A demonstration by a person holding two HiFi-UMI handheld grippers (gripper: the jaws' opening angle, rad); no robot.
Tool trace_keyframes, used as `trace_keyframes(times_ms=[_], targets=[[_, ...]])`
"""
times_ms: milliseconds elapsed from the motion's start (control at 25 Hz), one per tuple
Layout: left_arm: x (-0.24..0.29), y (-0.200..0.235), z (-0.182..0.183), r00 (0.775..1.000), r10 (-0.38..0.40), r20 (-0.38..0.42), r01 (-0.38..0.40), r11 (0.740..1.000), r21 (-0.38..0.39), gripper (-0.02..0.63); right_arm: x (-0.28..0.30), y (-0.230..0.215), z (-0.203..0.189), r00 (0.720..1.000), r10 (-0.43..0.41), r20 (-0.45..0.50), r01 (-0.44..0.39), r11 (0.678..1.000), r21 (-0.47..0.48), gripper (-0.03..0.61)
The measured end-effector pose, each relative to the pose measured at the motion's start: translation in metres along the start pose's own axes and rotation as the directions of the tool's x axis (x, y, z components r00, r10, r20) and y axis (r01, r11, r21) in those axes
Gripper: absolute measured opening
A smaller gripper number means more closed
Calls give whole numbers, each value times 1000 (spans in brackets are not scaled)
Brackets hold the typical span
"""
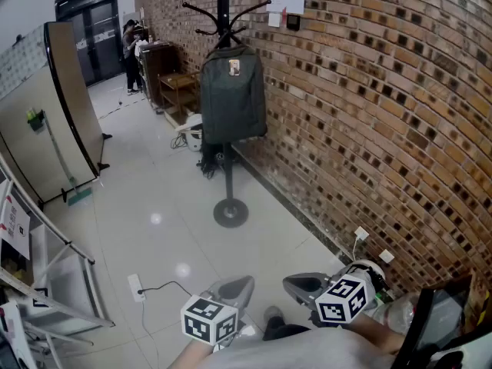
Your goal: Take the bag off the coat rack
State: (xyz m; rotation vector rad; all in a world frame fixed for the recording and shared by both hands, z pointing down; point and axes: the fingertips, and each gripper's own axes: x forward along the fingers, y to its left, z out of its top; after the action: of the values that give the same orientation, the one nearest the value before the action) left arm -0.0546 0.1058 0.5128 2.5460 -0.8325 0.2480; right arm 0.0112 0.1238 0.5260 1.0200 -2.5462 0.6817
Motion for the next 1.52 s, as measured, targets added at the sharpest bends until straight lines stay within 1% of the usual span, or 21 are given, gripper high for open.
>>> trace_keyframes(times_ms=[160, 240, 360, 480, 640, 800, 880, 1000, 1160, 1280, 1400, 1440, 1480, 1520], targets=[[10, 8, 7, 1000, 5, 2, -5, 1000, -5, 2, 9, -9, 8, 1000, 16, 16, -16, 1000, 8, -2], [21, 14, 9, 1000, 9, -14, -9, 1000, -3, 2, 16, -20, 10, 999, 28, 17, -28, 999, 17, -2], [39, 31, 10, 998, 28, -50, -28, 1000, 0, 2, 32, -47, 14, 999, 44, 23, -45, 998, 53, -2], [66, 59, 22, 995, 66, -68, -67, 998, -7, 2, 52, -86, 28, 998, 54, 35, -57, 995, 82, -2], [111, 102, 55, 991, 110, -73, -111, 994, -13, 2, 84, -139, 68, 994, 86, 64, -91, 993, 76, -2], [172, 133, 89, 992, 88, -88, -93, 995, -48, 2, 106, -202, 117, 992, 96, 80, -101, 993, 57, -2], [197, 146, 109, 992, 88, -90, -92, 994, -50, 2, 115, -229, 141, 991, 100, 86, -104, 994, 43, -2], [218, 162, 144, 993, 102, -62, -104, 994, -28, 2, 121, -259, 177, 989, 107, 104, -107, 994, -6, -2], [220, 184, 190, 983, 180, -18, -180, 983, 31, 2, 121, -283, 223, 983, 88, 163, -82, 996, -43, -2], [214, 192, 227, 977, 206, 55, -209, 976, 54, 2, 114, -287, 254, 971, 97, 219, -84, 994, -70, -2], [214, 196, 253, 971, 207, 122, -216, 975, 60, 2, 105, -294, 279, 959, 75, 273, -49, 993, -104, -2], [216, 196, 257, 971, 202, 131, -212, 975, 66, 2, 102, -296, 283, 956, 69, 284, -39, 993, -109, 13], [218, 197, 260, 971, 194, 137, -205, 976, 73, 24, 101, -298, 285, 955, 68, 288, -36, 993, -113, 36], [220, 199, 262, 972, 185, 145, -198, 977, 77, 43, 100, -299, 285, 955, 71, 288, -39, 992, -116, 44]])
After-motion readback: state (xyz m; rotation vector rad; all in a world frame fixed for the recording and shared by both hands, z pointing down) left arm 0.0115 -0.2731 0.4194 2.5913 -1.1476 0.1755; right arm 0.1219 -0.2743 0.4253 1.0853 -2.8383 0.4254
